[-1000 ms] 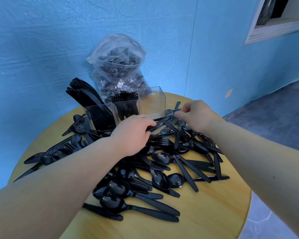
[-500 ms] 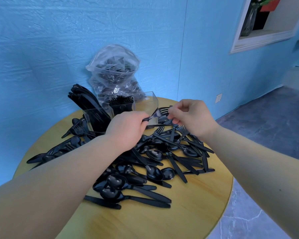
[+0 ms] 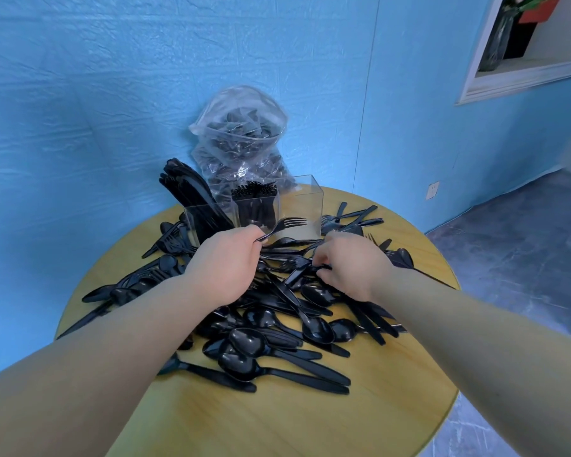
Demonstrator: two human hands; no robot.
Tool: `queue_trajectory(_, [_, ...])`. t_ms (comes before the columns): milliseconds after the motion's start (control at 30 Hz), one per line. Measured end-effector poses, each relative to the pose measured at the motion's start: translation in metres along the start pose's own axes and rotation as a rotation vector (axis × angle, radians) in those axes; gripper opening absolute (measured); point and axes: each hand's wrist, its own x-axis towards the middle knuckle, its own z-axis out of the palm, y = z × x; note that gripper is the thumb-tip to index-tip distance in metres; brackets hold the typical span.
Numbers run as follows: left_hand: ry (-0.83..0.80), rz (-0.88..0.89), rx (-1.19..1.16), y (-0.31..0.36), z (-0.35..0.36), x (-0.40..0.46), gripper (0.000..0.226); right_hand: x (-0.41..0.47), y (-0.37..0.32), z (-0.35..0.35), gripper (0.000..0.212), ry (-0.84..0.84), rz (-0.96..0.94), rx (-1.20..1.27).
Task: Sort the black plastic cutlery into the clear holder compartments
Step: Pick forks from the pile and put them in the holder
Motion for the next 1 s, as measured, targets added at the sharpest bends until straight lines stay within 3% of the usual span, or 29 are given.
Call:
queue_trajectory(333, [0.069,0.002,-0.047,-0.003,-0.015,-0.003,0.027,0.0,-0.016,-0.026,0.014,0.224,-0.048,0.237])
queue_trajectory(467, [0.122,-0.019,-0.056,-0.006,-0.025,-0.007,0.027,-0.003,-0.026,-0.044,0.009,0.397,0.008,0.444])
queue_trajectory(567, [0.143,-0.026,-0.114,-0.005,-0.033,-0.009,0.029,-0.001,-0.032,-0.057,0.022,0.506,0.103,0.627])
queue_trajectory(800, [0.077,0.034,-0.159,0.005,-0.031,-0.01,0.027,0.005,-0.051,-0.056,0.016,0.443,0.238,1.105])
queue_trajectory(900, [0.029,0.036,-0.206,0.005,-0.023,-0.016,0.027,0.009,-0.053,-0.042,0.016,0.427,0.292,1.107])
queue_trajectory(1000, [0.065,0.021,-0.093,-0.002,-0.017,-0.018,0.028,0.012,-0.045,-0.027,0.011,0.4,0.304,0.802])
